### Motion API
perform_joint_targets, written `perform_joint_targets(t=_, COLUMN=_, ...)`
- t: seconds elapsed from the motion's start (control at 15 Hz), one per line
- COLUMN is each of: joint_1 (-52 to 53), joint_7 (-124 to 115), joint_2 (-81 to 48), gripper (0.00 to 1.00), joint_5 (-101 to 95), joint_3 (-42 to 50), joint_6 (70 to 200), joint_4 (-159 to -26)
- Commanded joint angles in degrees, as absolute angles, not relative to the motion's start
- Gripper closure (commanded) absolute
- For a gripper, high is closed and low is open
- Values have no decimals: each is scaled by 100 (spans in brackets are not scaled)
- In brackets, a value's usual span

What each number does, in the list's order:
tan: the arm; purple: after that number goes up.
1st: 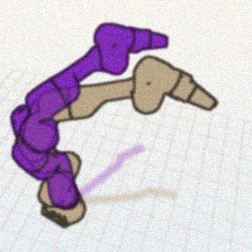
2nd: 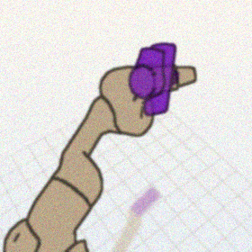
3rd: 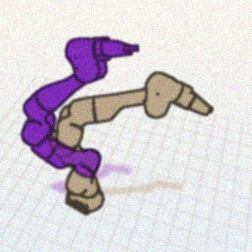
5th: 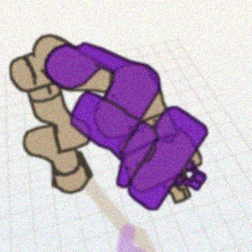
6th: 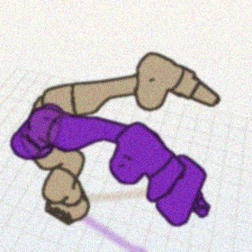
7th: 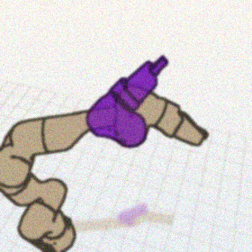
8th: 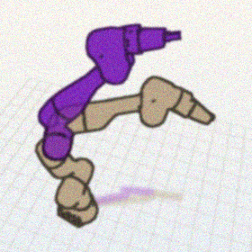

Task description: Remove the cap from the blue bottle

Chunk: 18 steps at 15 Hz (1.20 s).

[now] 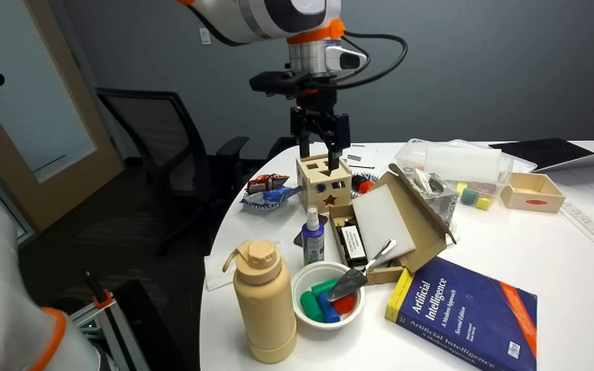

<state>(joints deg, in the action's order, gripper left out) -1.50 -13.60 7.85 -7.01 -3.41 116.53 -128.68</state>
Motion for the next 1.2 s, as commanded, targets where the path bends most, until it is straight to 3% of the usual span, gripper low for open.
perform_joint_targets(t=0.0, joint_1=-145, joint_7=-1339, joint_2=514, gripper=0, joint_5=-436, joint_3=-154, joint_6=11540, joint_4=-12696)
perform_joint_targets(t=1.13, joint_1=-135, joint_7=-1199, joint_2=236, gripper=0, joint_5=706, joint_3=128, joint_6=11978, joint_4=-13373)
